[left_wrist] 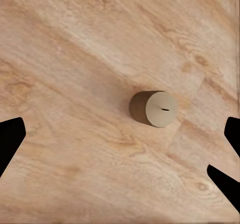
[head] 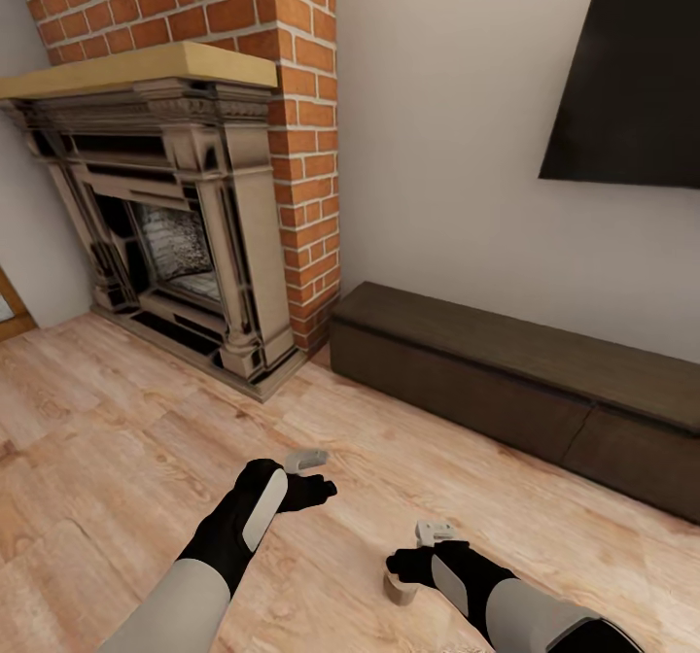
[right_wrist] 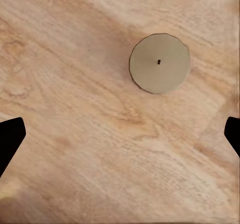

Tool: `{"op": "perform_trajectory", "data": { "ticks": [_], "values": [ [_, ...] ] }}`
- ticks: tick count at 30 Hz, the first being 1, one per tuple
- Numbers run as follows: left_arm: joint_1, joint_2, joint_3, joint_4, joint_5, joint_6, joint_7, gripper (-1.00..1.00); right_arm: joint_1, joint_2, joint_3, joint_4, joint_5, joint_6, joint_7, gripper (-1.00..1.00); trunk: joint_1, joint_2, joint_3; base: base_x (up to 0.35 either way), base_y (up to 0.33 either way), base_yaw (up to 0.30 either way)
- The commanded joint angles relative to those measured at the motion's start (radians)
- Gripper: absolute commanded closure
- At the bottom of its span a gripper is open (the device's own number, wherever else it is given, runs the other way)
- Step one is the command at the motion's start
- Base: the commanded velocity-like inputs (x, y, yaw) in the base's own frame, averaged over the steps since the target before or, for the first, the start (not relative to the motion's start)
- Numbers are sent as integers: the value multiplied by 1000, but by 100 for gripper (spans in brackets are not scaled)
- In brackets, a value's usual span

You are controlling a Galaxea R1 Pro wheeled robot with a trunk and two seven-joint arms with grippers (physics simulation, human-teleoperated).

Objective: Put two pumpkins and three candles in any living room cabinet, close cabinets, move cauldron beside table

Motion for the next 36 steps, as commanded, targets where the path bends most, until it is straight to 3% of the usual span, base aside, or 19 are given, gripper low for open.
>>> {"op": "perform_trajectory", "data": {
  "ticks": [1, 19, 36],
  "values": [
    [0, 0, -2, -2, 11, 3, 10, -100, -1, 0, 8, 0, -9, 4, 0, -100, 0, 0, -1, 0, 0, -293],
    [0, 0, -2, -2, 11, 3, 10, -100, -1, 0, 13, -1, -6, 13, 2, -100, 0, 0, -2, 172, -15, -58],
    [0, 0, -2, -2, 11, 3, 10, -100, -1, 0, 16, -1, -6, 11, 0, -100, 65, -119, -55, 5, -1, 0]
  ]
}}
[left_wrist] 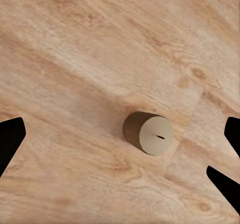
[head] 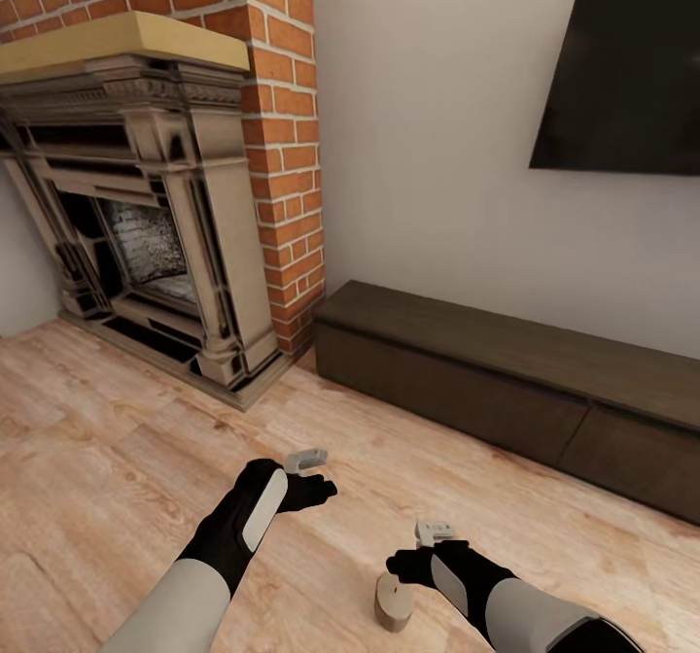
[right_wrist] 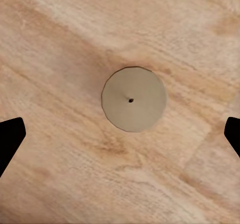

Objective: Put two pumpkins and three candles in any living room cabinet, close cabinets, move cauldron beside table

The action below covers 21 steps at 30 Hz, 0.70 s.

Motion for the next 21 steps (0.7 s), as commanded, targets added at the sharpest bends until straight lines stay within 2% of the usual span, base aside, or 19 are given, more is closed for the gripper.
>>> {"op": "perform_trajectory", "data": {
  "ticks": [1, 16, 21],
  "values": [
    [0, 0, -2, -1, 10, 3, 10, -100, -1, 0, 8, -1, -9, 4, 0, -100, 4, -8, -4, 0, 0, 0],
    [0, 0, -2, -1, 11, 3, 10, -100, -1, 0, 7, -1, -9, 0, 1, -100, 61, -113, -51, 0, 0, 0],
    [0, 0, -2, -1, 11, 3, 10, -100, 0, 0, 8, -1, -9, -2, 2, -100, 65, -120, -54, 0, 0, 0]
  ]
}}
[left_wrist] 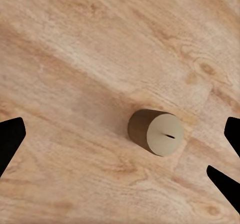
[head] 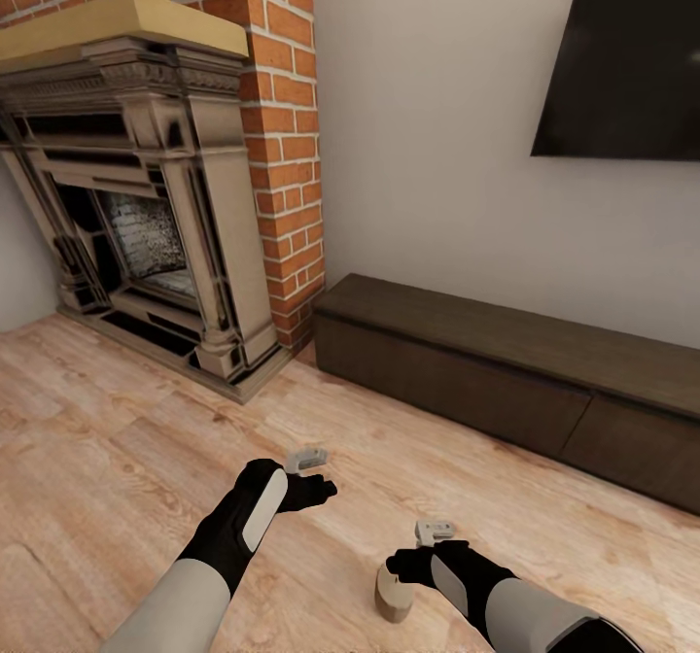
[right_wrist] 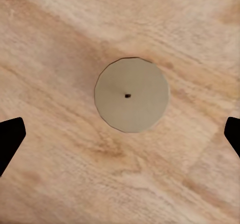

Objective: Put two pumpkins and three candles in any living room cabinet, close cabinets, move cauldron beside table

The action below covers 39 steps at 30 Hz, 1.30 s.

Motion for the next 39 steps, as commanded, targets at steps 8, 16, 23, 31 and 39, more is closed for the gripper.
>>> {"op": "perform_trajectory", "data": {
  "ticks": [8, 16, 23, 31, 39],
  "values": [
    [0, 0, -2, -1, 11, 3, 10, -100, 0, 0, 8, -1, -9, 4, 3, -100, 31, -57, -26, 0, 0, 0],
    [0, 0, -2, -1, 11, 3, 10, -100, -1, 0, 8, -1, -9, 4, 3, -100, 51, -92, -53, 0, 0, 0],
    [0, 0, -2, -1, 11, 3, 10, -100, -1, 0, 10, -1, -9, 3, 3, -100, 54, -94, -80, 0, 0, 0],
    [0, 0, -2, -1, 11, 3, 10, -100, -1, 0, 11, -1, -9, 4, 3, -100, 55, -94, -84, 71, 0, 0],
    [0, 0, -2, -1, 11, 3, 10, -100, -1, 0, 11, -1, -9, 3, 3, -100, 55, -94, -84, 181, 0, 0]
  ]
}}
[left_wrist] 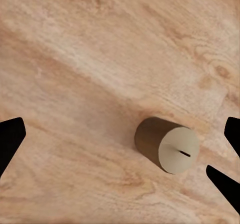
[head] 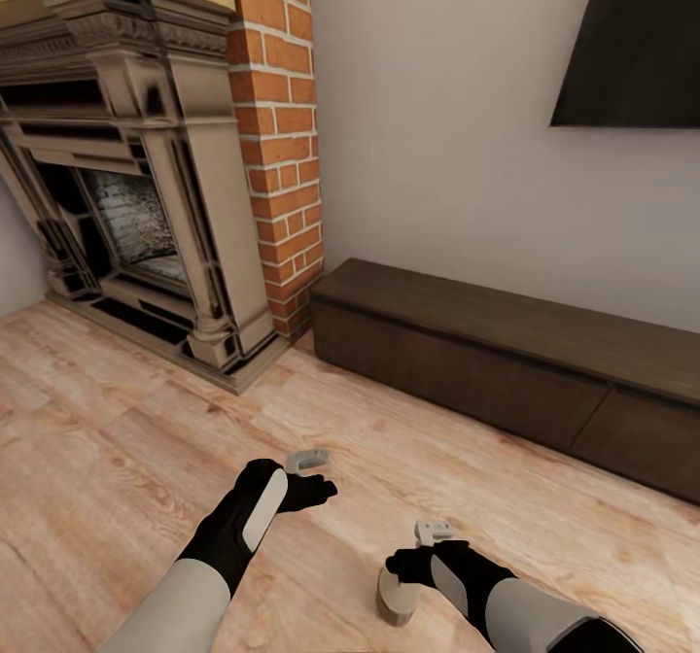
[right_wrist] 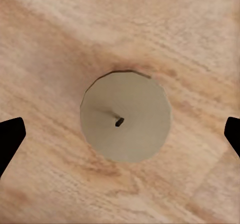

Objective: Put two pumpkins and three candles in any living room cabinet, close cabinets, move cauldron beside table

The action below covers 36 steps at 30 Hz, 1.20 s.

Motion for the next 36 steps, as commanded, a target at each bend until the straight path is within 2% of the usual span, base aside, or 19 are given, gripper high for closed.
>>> {"op": "perform_trajectory", "data": {
  "ticks": [1, 8, 36],
  "values": [
    [0, 0, -2, -1, 11, 3, 10, -100, -1, 0, 8, -1, -9, 4, 0, -100, 0, 0, -1, 34, 0, 0],
    [0, 0, -3, -1, 11, 3, 10, -100, 0, 0, 8, -1, -9, 3, 0, -100, 0, 0, -1, 5, 0, 0],
    [0, -1, -2, -1, 11, 4, 10, -100, 0, 0, 8, -1, -9, 3, 0, -100, 12, -7, -109, 0, 0, 0]
  ]
}}
